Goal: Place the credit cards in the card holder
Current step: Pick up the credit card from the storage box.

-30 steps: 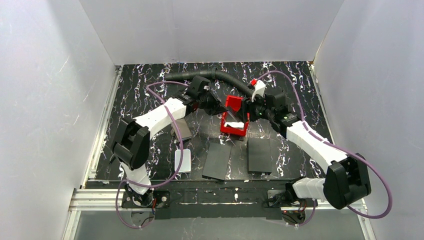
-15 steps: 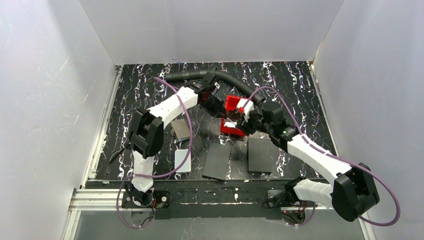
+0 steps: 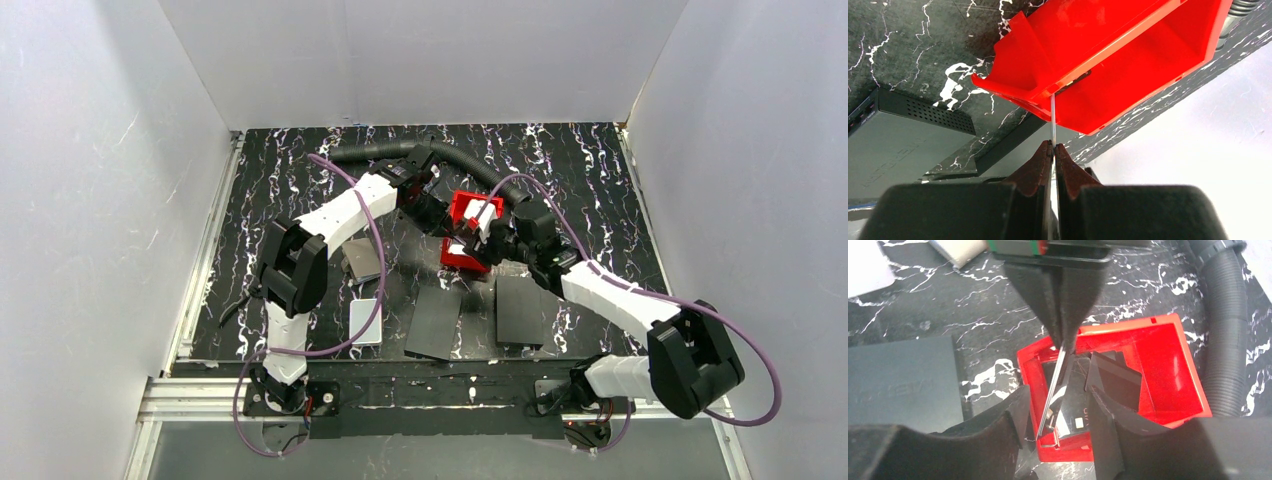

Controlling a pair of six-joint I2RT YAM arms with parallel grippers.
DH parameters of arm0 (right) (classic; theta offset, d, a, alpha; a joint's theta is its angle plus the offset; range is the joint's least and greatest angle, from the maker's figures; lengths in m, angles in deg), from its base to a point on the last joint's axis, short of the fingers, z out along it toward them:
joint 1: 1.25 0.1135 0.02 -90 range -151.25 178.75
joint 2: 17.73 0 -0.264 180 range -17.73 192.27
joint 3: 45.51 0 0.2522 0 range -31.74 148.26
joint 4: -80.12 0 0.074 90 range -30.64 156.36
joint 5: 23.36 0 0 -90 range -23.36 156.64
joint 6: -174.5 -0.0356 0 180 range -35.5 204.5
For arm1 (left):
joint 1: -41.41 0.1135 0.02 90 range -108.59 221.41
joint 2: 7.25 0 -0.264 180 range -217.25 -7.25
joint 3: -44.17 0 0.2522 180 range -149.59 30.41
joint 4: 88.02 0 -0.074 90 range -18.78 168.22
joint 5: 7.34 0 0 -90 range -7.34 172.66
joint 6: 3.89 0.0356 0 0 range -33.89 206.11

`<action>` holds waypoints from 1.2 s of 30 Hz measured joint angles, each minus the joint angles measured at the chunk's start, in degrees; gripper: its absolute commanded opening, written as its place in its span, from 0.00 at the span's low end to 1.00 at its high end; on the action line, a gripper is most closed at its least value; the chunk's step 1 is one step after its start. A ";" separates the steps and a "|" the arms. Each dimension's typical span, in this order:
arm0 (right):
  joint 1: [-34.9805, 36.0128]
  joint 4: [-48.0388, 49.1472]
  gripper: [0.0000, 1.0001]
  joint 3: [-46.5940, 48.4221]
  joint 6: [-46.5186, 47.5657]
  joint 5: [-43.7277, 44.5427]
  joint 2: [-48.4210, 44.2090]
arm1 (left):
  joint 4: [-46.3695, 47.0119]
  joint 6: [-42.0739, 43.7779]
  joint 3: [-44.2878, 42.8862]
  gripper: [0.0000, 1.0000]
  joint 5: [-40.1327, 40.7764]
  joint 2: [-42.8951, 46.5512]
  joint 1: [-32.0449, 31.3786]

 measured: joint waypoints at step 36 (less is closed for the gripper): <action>-1.07 -11.80 0.51 4.31 -22.47 16.22 -3.06 | -1.22 -0.79 -3.76 0.00 -1.29 -1.42 -0.04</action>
